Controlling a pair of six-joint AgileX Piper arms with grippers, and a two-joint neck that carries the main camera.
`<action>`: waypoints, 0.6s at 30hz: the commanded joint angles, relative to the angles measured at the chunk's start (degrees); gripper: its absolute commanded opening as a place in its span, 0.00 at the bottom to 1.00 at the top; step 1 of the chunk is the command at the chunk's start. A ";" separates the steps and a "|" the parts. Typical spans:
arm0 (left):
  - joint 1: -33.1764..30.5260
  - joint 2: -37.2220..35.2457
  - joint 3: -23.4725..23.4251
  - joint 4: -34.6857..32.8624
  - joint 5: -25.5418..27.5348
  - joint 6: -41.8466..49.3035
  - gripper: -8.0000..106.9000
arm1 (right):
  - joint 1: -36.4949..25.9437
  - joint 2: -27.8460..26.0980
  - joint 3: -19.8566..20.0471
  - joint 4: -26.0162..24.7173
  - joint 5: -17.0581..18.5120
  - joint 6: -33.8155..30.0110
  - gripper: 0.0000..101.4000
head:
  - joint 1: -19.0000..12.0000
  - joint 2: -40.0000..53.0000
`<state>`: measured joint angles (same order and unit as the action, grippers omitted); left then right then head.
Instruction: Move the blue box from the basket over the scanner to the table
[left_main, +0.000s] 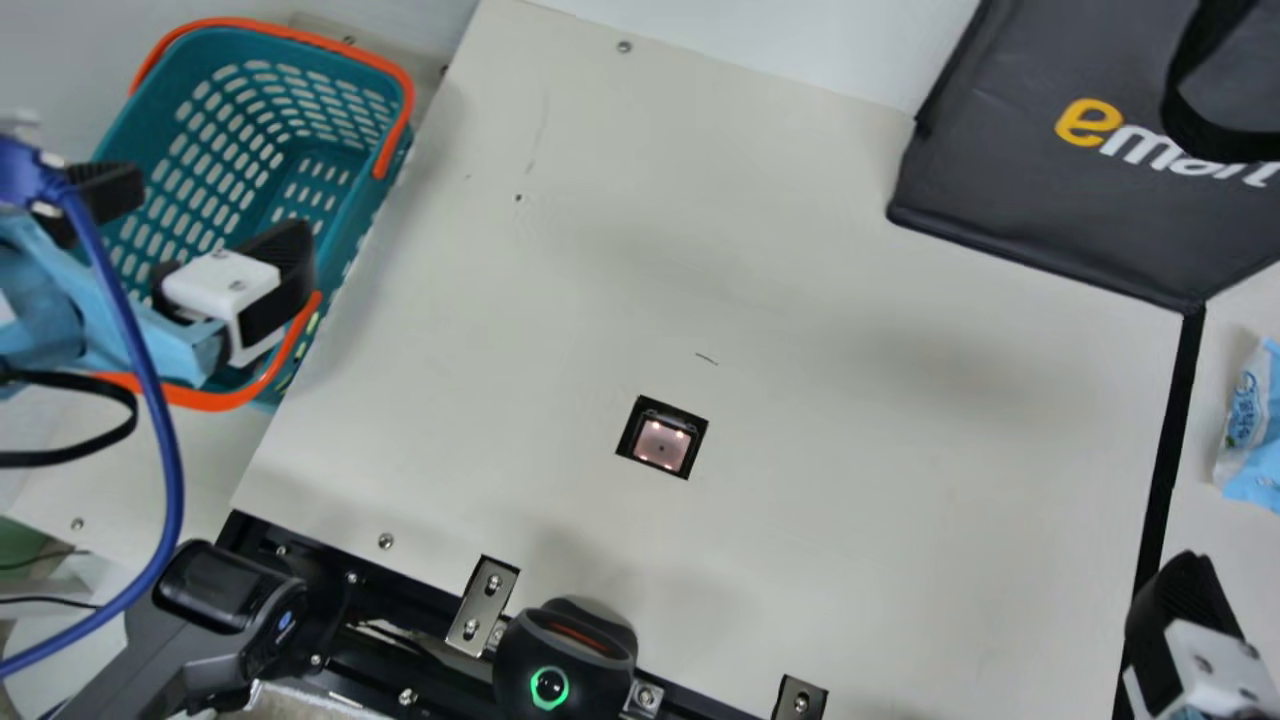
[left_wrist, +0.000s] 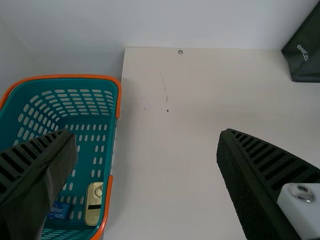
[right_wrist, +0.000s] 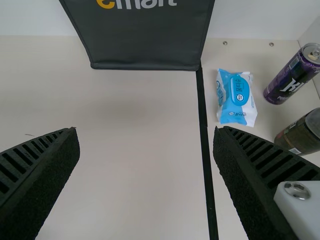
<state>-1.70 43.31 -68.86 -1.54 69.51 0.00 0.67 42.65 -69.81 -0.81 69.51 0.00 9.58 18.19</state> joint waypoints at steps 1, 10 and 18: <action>0.00 0.00 0.00 0.00 0.00 0.00 0.85 | 0.00 0.00 0.00 0.00 0.00 0.00 0.94 | -1.66 0.23; 1.20 1.22 -0.14 0.24 -0.29 -1.28 0.85 | 0.00 0.00 0.00 0.00 0.00 0.00 0.94 | -1.66 0.23; 8.61 7.30 -0.71 -0.69 -2.08 -4.58 0.85 | 0.00 0.00 0.00 0.00 0.05 0.00 0.94 | -1.66 0.23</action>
<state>4.79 49.42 -69.44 -1.79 67.68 -4.45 0.67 42.65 -69.81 -0.81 69.56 0.00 9.67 18.28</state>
